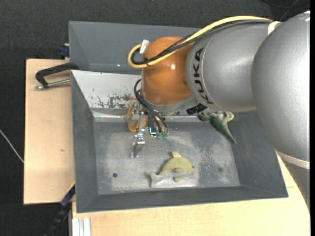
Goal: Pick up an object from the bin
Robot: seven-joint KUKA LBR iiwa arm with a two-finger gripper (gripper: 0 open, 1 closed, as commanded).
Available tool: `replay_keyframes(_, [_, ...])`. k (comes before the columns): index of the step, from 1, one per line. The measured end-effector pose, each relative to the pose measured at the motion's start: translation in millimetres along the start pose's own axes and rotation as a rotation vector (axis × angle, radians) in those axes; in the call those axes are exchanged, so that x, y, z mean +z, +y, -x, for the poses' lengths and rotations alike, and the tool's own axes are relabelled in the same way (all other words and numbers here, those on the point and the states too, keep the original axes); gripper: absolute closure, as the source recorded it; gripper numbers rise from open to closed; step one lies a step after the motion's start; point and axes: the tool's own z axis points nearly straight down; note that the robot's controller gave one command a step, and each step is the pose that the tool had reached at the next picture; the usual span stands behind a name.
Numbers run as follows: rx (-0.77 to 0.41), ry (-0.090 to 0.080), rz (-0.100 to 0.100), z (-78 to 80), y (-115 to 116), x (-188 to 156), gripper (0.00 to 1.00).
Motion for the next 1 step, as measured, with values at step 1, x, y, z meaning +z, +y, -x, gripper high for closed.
replay_keyframes(1, [-0.264, -0.004, -0.003, -52.8, -69.1, 22.3, 0.0])
